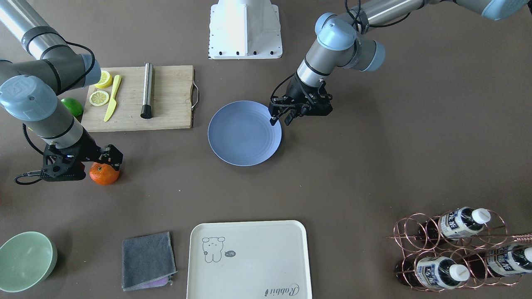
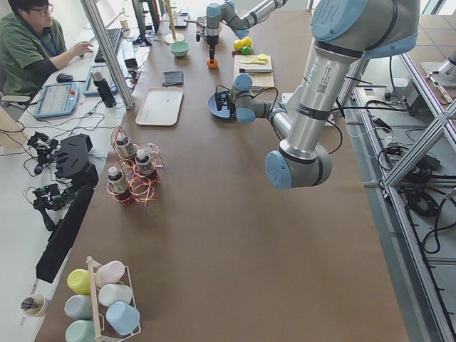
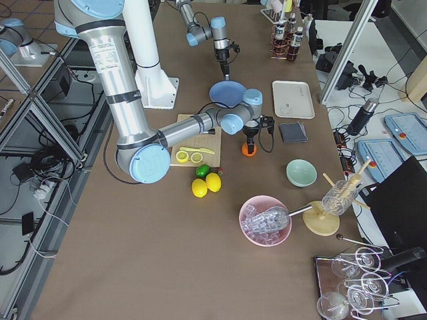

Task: Pick orange to plate
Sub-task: 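Push the blue plate inward with the left gripper while the right gripper descends, then grasp the orange with the right gripper and lift it while the left arm withdraws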

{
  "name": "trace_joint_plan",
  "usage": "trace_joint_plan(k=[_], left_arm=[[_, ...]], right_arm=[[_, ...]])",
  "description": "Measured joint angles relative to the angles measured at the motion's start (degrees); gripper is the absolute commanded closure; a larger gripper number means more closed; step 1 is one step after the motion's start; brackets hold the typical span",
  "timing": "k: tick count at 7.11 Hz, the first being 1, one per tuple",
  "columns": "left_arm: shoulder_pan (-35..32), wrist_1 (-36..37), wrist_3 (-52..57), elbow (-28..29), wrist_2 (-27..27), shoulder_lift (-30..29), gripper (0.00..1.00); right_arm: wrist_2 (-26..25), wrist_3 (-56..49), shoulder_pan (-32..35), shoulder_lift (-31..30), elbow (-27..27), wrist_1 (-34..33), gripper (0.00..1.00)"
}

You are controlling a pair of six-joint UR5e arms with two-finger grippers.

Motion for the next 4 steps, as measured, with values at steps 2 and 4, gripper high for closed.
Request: trace_joint_plan(k=[2, 4], left_arm=[[-0.2, 0.0, 0.1, 0.0, 0.1, 0.1, 0.02], [-0.3, 0.0, 0.2, 0.0, 0.7, 0.3, 0.02]], right_arm=[[-0.7, 0.0, -0.8, 0.3, -1.1, 0.1, 0.87], [-2.0, -0.2, -1.1, 0.5, -1.3, 0.2, 1.00]])
